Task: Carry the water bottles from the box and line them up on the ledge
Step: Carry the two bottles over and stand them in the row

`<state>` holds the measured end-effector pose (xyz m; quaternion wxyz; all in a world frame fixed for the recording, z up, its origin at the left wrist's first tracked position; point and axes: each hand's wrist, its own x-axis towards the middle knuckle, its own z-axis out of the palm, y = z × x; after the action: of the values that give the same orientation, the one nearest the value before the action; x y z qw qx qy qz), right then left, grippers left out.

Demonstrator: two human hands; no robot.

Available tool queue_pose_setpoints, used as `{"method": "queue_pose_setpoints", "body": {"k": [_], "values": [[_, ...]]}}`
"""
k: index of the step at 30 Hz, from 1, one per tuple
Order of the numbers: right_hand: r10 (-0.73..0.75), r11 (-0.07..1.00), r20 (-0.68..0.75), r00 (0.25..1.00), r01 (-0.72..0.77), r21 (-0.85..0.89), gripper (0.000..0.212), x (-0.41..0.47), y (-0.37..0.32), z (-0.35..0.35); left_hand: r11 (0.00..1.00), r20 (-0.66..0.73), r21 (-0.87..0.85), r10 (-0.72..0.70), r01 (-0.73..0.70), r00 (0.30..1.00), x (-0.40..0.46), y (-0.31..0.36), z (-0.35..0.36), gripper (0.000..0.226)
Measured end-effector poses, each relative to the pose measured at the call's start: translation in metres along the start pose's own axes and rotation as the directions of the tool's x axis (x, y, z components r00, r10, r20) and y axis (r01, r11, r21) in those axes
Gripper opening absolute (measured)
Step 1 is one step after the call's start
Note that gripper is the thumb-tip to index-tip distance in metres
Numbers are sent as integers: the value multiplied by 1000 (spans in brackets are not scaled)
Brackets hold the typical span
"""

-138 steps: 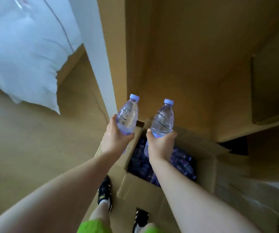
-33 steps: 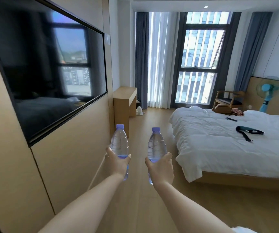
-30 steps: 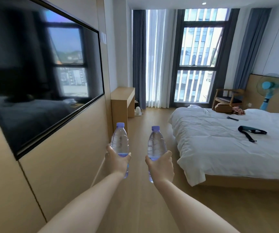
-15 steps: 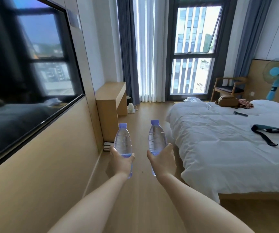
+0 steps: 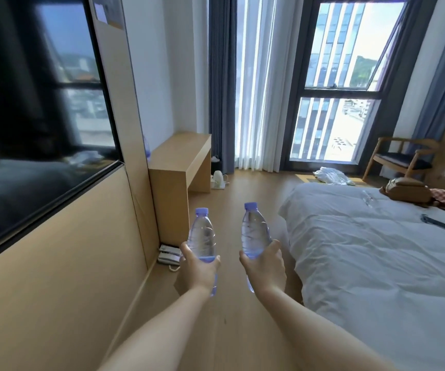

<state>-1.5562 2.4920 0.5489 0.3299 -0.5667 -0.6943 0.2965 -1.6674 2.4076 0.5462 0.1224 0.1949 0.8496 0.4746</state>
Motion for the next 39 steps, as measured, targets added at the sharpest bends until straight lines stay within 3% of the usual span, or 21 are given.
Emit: {"method": "queue_pose_setpoints", "body": {"k": [10,18,28,39], "values": [[70,997,-61,996,-68,36,57,200,-70,115,997,24,52,52,-53,998,244,63,79,82],[80,996,-42,996,-78,34,60,341,-110,179,994,21,44,97,-98,995,385,109,141,79],[-10,1000,46,999,10,10,57,546,-127,263,996,-38,86,4,-1,999,559,160,258,87],[-82,996,169,982,76,38,49,715,-183,351,991,-115,117,-58,71,992,732,218,304,74]]}}
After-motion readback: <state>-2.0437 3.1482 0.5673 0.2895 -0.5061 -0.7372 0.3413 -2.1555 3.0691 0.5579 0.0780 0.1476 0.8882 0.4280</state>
